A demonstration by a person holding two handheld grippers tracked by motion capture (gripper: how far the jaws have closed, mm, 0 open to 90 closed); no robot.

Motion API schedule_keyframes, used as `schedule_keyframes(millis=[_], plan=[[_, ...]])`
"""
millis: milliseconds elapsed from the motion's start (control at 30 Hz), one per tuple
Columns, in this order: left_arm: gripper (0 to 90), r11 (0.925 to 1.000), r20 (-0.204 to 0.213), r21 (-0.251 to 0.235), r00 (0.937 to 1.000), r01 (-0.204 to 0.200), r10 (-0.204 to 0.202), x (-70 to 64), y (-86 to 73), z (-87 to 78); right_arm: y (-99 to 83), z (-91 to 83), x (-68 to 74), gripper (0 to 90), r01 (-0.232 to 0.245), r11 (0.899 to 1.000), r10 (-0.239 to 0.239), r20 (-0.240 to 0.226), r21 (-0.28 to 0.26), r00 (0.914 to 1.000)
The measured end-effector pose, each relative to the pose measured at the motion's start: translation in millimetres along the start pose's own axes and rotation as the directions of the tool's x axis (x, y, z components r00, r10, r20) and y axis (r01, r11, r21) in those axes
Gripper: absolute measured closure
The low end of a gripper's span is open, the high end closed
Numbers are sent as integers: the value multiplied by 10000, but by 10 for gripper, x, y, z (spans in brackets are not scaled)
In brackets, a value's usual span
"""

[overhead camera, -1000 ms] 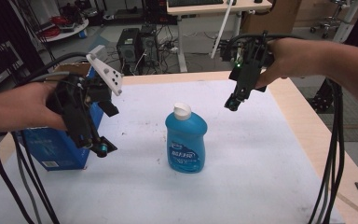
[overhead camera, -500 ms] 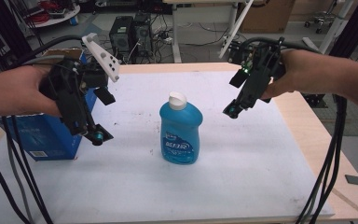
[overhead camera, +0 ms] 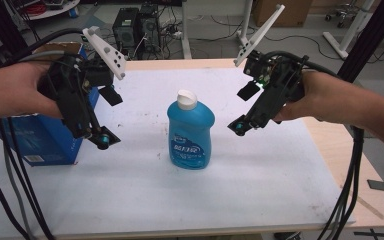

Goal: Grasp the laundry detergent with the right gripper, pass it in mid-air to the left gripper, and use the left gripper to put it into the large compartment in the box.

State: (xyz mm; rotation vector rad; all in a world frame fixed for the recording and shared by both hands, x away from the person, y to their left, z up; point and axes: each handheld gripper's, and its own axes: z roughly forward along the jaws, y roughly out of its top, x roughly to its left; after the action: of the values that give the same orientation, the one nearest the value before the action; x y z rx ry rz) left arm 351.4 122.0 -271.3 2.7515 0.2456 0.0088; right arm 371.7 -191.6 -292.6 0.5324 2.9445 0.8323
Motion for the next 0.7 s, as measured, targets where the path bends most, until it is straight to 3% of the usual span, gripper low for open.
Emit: schedule_keyframes(millis=[200,700], plan=[[16,9999,-16,-96,10000,-49,49,-20,21,20,-54,90,33,16,6,10000,-6,-157,-20,9999],[16,10000,76,-25,9999,-68,68,2,28,110,-187,400,37,16,72,9964,-116,-527,-841,9985]])
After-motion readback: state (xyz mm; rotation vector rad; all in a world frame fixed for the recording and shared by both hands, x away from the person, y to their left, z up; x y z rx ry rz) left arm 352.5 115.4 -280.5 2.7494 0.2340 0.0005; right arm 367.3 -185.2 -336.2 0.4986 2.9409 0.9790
